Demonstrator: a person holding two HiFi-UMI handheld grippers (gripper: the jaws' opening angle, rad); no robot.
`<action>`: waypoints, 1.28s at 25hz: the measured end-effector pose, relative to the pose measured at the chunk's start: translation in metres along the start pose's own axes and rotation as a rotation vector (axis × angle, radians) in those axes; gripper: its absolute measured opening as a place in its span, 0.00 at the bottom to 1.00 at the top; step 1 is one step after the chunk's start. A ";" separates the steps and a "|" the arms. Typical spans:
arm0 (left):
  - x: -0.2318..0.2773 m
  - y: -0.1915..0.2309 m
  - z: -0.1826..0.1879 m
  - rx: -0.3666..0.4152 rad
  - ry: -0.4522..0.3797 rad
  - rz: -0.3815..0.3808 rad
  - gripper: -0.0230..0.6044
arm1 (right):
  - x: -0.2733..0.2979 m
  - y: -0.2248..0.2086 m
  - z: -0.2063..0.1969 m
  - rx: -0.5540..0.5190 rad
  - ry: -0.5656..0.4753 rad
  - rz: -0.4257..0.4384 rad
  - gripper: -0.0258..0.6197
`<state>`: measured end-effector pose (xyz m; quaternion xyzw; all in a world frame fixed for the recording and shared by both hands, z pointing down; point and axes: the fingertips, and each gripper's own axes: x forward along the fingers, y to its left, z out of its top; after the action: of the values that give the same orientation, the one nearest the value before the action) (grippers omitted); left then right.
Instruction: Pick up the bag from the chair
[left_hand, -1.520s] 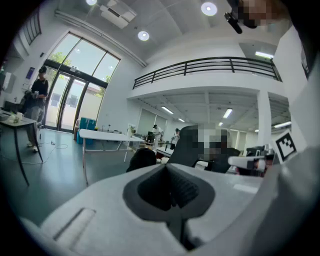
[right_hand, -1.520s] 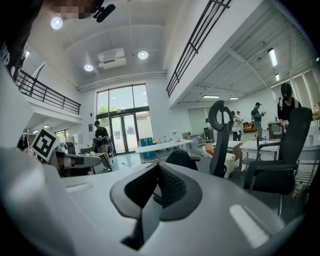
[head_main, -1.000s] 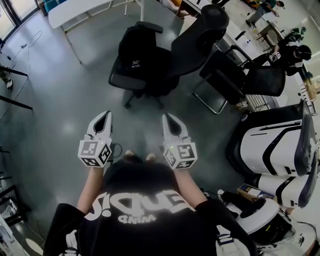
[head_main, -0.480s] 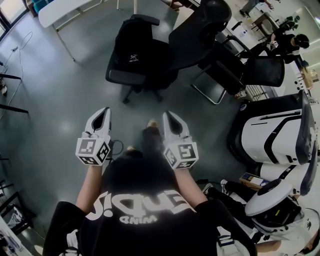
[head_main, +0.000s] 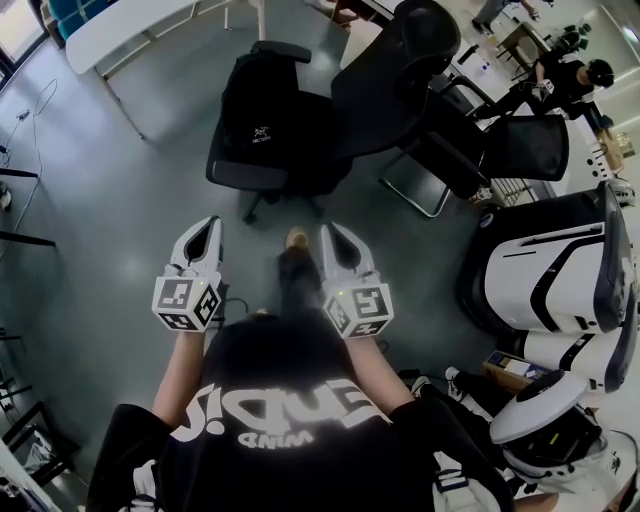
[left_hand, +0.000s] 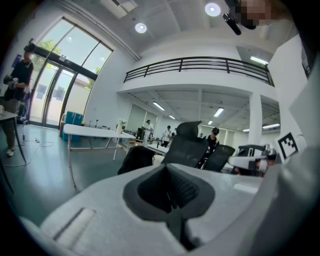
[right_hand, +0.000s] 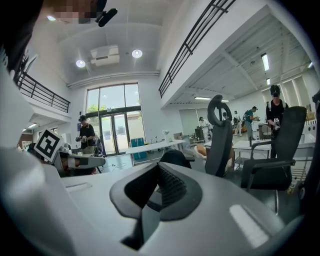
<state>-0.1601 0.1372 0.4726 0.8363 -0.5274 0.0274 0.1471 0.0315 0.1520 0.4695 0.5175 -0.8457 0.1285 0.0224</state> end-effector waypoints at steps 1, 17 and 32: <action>0.007 0.002 0.002 0.002 0.000 0.000 0.03 | 0.007 -0.004 0.002 0.000 -0.001 0.003 0.04; 0.151 0.054 0.064 -0.008 -0.013 0.055 0.03 | 0.155 -0.069 0.058 -0.008 0.017 0.110 0.04; 0.276 0.092 0.108 -0.021 -0.012 0.151 0.03 | 0.277 -0.144 0.108 0.005 0.037 0.206 0.04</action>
<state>-0.1320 -0.1711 0.4446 0.7927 -0.5901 0.0277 0.1503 0.0405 -0.1770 0.4407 0.4254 -0.8935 0.1420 0.0234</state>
